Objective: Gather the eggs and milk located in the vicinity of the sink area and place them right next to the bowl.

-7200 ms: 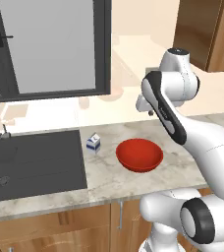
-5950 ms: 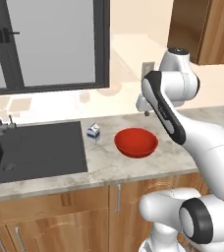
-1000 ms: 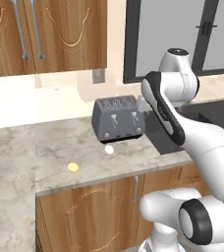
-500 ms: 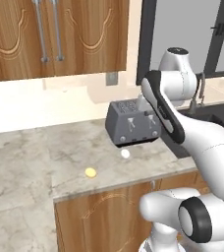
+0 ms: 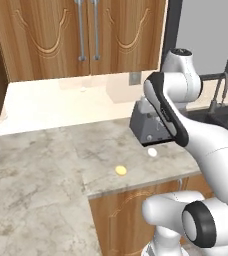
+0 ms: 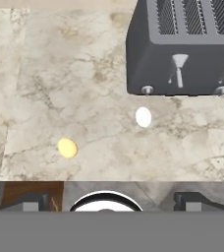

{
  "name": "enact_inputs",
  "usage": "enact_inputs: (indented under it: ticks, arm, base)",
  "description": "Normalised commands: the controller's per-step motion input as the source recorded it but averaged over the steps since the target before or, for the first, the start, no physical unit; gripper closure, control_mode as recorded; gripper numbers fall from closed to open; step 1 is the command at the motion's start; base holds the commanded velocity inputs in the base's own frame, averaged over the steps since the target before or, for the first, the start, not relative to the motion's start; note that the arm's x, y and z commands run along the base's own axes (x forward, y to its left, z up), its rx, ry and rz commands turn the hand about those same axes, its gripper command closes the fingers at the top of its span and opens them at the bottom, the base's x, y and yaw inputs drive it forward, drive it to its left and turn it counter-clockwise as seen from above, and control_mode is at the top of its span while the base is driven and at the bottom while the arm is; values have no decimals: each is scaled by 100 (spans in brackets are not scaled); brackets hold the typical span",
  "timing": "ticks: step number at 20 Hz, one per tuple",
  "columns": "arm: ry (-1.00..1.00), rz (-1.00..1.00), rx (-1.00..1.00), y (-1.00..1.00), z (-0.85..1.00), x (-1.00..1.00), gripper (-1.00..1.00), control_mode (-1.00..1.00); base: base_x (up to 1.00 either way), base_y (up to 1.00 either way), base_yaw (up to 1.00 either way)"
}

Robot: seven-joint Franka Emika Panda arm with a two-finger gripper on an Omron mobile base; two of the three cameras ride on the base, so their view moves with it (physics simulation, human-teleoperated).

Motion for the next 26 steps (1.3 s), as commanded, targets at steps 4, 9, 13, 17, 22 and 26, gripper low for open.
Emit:
enact_inputs:
  ticks: [4, 9, 13, 17, 22, 26]
  arm:
    - [0, 0, 0, 12, 0, 1, -100, -100]
    - [-3, 0, 0, 10, 0, 0, -100, -100]
    - [-4, 0, 0, 18, -8, 0, -100, -100]
    - [6, 0, 1, 19, -38, 0, -100, -100]
    - [16, 0, 3, 23, -54, 8, -100, -100]
    - [26, 0, 0, 32, -44, 7, -100, -100]
  base:
    - [6, 18, 0]
    - [0, 0, 0]
    - [0, 0, 0]
    - [0, 0, 0]
    - [0, 0, 0]
    - [0, 0, 0]
